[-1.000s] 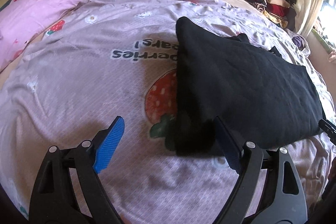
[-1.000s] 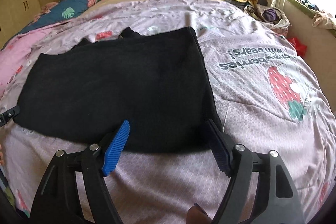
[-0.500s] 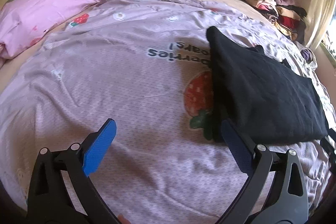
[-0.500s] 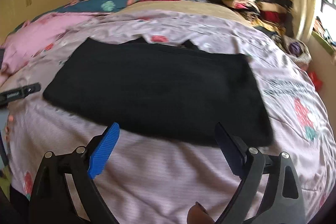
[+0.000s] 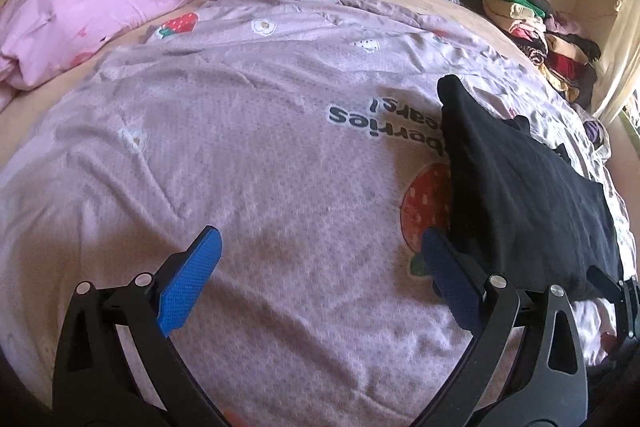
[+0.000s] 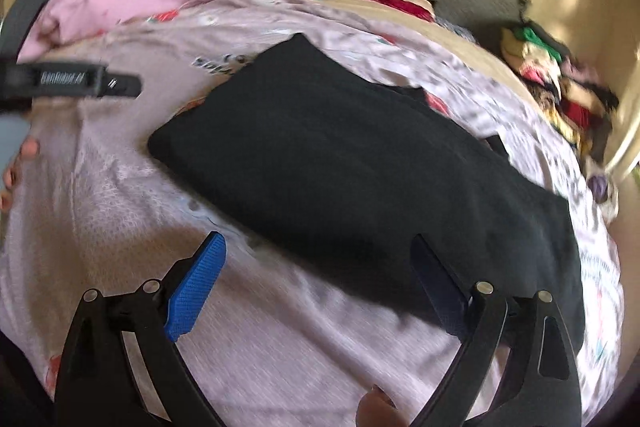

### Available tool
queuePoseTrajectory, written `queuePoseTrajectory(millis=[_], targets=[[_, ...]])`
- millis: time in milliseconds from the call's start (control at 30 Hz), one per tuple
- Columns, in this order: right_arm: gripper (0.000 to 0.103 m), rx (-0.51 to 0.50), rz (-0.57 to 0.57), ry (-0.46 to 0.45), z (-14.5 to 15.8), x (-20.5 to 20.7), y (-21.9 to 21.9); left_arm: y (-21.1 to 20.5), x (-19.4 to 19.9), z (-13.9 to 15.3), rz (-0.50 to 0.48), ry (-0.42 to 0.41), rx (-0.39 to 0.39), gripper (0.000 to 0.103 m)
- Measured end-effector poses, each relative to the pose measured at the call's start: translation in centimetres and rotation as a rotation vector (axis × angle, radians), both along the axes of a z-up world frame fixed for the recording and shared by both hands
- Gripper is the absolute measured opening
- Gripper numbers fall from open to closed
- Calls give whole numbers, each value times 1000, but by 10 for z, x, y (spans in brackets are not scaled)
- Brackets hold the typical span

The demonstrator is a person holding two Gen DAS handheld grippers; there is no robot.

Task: Fold small clothes
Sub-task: 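Close the left tool on the shirt's side edge and lift it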

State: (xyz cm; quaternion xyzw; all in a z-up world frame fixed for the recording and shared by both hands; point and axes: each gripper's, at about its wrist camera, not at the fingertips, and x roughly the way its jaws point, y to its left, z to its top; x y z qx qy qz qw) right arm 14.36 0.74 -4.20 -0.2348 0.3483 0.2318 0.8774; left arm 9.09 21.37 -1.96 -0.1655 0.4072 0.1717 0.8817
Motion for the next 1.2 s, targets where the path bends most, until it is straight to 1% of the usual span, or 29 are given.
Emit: queuePoseTrajectory(millis=[133, 333, 533, 600, 667, 700, 767, 800, 833, 900, 933, 967, 1000, 1067, 1133, 1167, 1200], targets=[[94, -37, 25, -7, -9, 4, 22, 0, 12, 3, -21, 3, 18, 93], [94, -99, 38, -48, -17, 16, 48, -3, 35, 4, -49, 14, 39, 93], [93, -130, 44, -86, -20, 36, 63, 3, 62, 6, -60, 8, -35, 93], [82, -103, 40, -104, -17, 41, 61, 5, 72, 7, -65, 5, -77, 93], [66, -61, 50, -102, -11, 43, 56, 6, 84, 8, -88, 3, -148, 93], [61, -44, 57, -111, -8, 41, 53, 5, 92, 8, -107, 0, -197, 93], [40, -17, 72, -127, -1, 36, 48, 0, 101, 8, -124, -1, -225, 93], [35, -4, 76, -132, 1, 34, 46, -3, 106, 8, -135, 3, -232, 93], [27, 13, 79, -137, 4, 32, 42, -7, 111, 6, -142, 15, -241, 93], [22, 35, 77, -153, 9, 26, 36, -12, 122, 0, -150, 36, -284, 93], [18, 39, 79, -161, 11, 24, 34, -15, 125, -1, -155, 45, -296, 93], [15, 43, 80, -174, 13, 21, 31, -18, 129, -3, -159, 55, -303, 93], [14, 48, 78, -183, 15, 19, 28, -24, 133, -4, -168, 68, -294, 93], [12, 74, 63, -195, 21, 15, 21, -30, 138, -3, -181, 61, -297, 93], [11, 102, 51, -193, 26, 13, 12, -34, 139, -1, -189, 38, -353, 92], [11, 116, 42, -196, 29, 11, 7, -38, 138, 4, -195, 20, -359, 82], [11, 127, 34, -201, 32, 10, 2, -42, 138, 8, -202, 10, -344, 74]])
